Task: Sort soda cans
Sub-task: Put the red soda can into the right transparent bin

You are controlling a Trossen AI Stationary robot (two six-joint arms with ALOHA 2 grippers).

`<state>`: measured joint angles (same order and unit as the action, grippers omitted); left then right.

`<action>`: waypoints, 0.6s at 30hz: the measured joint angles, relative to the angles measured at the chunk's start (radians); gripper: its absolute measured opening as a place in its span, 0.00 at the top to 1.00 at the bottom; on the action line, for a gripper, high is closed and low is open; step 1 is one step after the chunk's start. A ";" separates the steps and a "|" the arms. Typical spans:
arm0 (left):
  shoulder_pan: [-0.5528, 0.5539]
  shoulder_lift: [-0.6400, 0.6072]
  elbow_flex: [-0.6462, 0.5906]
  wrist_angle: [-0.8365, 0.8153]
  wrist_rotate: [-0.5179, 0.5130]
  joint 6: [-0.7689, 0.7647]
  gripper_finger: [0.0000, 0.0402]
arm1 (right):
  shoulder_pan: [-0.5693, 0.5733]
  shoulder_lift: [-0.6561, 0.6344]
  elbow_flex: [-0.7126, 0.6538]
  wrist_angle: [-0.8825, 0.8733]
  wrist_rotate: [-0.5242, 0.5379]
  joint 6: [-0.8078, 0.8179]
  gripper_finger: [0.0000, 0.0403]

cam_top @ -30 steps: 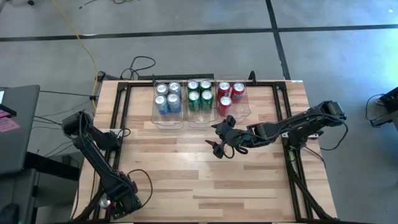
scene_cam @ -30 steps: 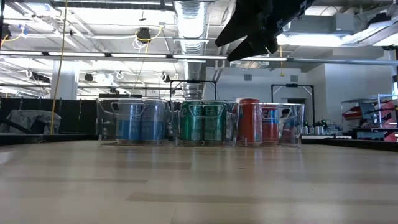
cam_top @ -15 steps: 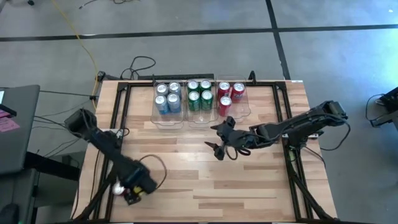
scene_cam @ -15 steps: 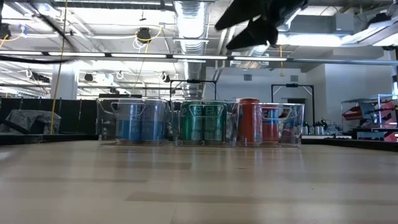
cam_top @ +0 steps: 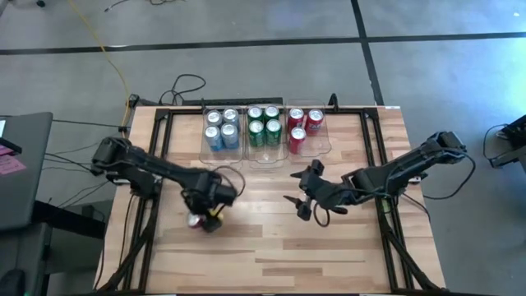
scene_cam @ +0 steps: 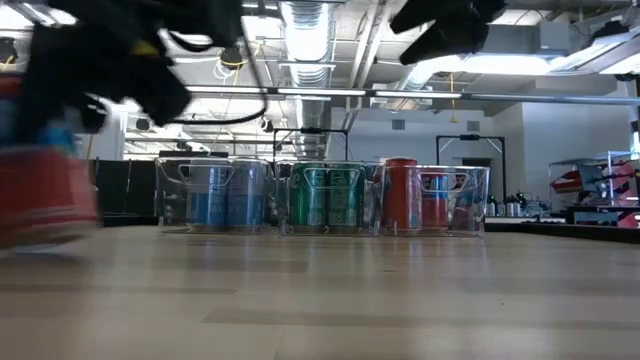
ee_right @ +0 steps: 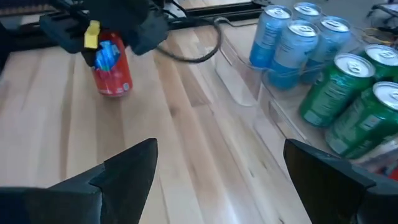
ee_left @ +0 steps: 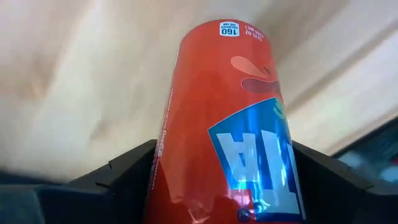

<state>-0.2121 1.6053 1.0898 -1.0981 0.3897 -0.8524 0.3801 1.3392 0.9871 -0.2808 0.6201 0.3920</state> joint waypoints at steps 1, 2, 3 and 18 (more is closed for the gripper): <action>0.016 0.000 0.009 0.015 -0.010 -0.002 0.22 | -0.001 0.000 0.000 -0.009 0.006 0.001 0.09; 0.030 0.001 0.017 0.038 -0.021 -0.014 0.22 | -0.002 0.000 0.000 -0.017 0.007 0.004 0.09; 0.042 0.001 0.023 0.063 -0.026 -0.028 0.22 | -0.003 0.000 0.000 -0.020 0.008 0.008 0.09; 0.098 0.002 0.030 0.244 -0.001 -0.086 0.22 | 0.005 0.002 0.000 -0.014 0.008 0.012 0.09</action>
<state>-0.1144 1.6077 1.1194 -0.8545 0.3883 -0.9388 0.3847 1.3416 0.9872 -0.2950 0.6281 0.4041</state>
